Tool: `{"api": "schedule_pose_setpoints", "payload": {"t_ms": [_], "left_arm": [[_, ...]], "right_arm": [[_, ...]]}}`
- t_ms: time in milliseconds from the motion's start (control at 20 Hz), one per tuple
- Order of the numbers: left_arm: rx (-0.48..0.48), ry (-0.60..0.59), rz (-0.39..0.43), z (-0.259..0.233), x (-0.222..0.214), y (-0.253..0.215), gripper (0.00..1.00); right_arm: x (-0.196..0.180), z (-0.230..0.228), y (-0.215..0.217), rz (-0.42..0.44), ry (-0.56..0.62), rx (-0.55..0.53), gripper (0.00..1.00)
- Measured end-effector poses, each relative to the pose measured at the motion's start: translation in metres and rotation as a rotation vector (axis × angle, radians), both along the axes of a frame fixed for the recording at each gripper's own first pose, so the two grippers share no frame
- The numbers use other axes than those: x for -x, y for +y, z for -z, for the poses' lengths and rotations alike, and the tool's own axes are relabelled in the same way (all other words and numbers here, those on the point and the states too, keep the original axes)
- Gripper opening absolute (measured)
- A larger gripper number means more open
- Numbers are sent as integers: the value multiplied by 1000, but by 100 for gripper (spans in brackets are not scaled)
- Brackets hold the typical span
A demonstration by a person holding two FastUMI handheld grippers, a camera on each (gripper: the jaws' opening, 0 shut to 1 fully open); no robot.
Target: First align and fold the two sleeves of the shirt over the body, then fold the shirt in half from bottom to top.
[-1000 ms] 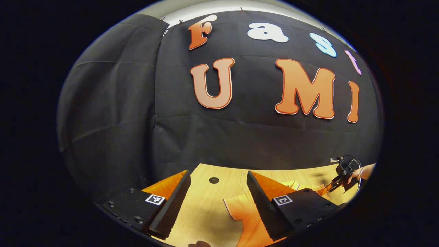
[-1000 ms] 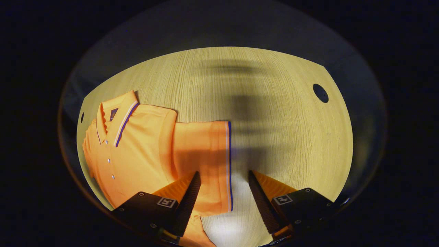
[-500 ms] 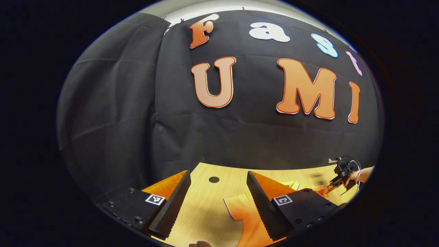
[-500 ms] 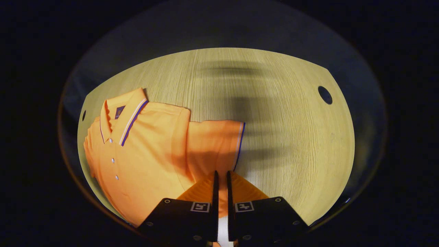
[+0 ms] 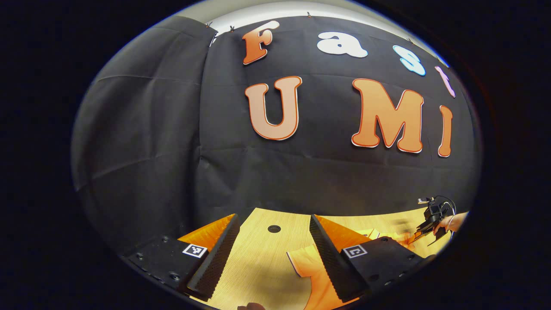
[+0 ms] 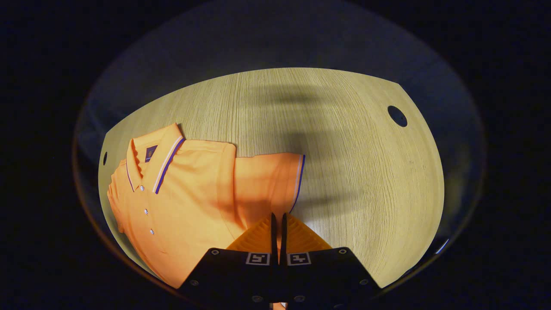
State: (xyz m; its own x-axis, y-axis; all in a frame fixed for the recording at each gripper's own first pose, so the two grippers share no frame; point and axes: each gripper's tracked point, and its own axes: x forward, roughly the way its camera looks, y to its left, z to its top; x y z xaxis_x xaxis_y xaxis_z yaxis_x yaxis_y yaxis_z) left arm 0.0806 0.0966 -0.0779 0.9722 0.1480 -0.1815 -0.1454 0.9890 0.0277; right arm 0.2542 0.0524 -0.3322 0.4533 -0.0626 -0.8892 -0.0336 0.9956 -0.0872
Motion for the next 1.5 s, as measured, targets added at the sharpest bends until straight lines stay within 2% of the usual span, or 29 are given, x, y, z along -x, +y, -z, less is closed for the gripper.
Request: {"api": "schedule_pose_setpoints", "payload": {"t_ms": [200,400,600,750,800,900,950,1000,1050,1100,1250,1500], "left_arm": [[3,-3,10,-2,3,8,99],[22,-8,29,-5,3,17,98],[38,-14,41,-8,9,33,98],[55,-14,42,-8,14,47,99],[59,-14,42,-8,16,51,98],[69,-17,42,-9,20,58,98],[76,-18,41,-9,22,61,98],[84,-19,41,-8,25,63,98],[95,-19,41,-7,26,64,98],[108,-15,44,-5,27,66,98],[166,24,53,6,28,62,99],[373,185,101,48,14,26,98]], "right_arm": [[6,-17,12,14,-19,-25,0],[22,-33,47,-13,-23,-74,0],[40,-50,115,-103,-30,-162,0],[64,-60,179,-170,15,-323,3],[70,-64,194,-192,22,-362,10],[83,-79,223,-241,26,-434,30],[85,-86,233,-260,21,-449,52],[84,-91,238,-274,6,-445,70],[87,-87,238,-279,-10,-430,96],[87,-88,236,-278,-20,-416,99],[95,-99,221,-270,-54,-379,99],[116,-121,193,-233,-95,-425,99]]}}
